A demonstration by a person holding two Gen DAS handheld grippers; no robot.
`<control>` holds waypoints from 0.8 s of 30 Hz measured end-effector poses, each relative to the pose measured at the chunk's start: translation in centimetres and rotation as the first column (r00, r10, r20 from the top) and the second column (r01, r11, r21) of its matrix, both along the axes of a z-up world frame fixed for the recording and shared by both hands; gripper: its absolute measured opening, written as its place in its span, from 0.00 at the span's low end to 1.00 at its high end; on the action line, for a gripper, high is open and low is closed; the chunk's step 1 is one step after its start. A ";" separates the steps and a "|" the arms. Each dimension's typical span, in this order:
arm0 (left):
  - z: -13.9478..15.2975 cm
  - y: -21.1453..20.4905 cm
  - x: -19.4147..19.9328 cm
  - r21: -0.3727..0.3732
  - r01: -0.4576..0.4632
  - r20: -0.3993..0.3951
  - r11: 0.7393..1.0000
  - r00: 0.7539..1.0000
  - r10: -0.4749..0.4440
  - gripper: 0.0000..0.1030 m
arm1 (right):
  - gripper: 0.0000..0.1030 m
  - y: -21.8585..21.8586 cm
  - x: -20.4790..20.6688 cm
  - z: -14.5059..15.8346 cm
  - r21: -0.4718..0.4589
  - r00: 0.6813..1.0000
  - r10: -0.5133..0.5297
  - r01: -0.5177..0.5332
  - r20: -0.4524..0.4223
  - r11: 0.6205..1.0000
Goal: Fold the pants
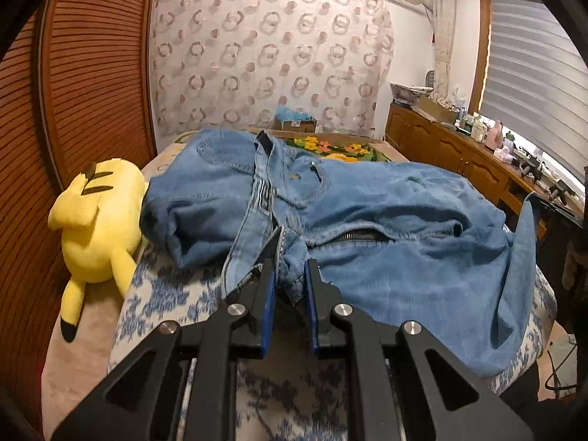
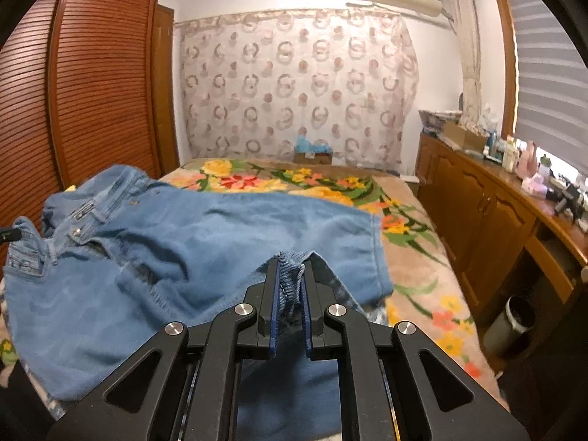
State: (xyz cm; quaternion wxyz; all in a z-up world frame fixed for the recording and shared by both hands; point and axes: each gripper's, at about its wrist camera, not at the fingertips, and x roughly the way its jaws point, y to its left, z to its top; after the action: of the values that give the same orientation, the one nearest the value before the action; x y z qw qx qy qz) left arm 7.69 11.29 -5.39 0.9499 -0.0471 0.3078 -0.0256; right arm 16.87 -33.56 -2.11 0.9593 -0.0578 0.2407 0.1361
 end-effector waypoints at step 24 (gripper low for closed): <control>1.7 -0.4 7.8 0.014 -0.005 0.020 1.000 1.000 0.005 0.10 | 0.07 -4.2 5.6 -0.9 -0.048 0.992 -0.129 0.128 -0.008 0.991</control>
State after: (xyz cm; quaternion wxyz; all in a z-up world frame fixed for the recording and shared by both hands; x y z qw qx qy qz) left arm 15.50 10.89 -3.68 0.9533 -0.0409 0.2983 -0.0217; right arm 22.45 -37.73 -3.03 0.9631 -0.0642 0.2524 0.0686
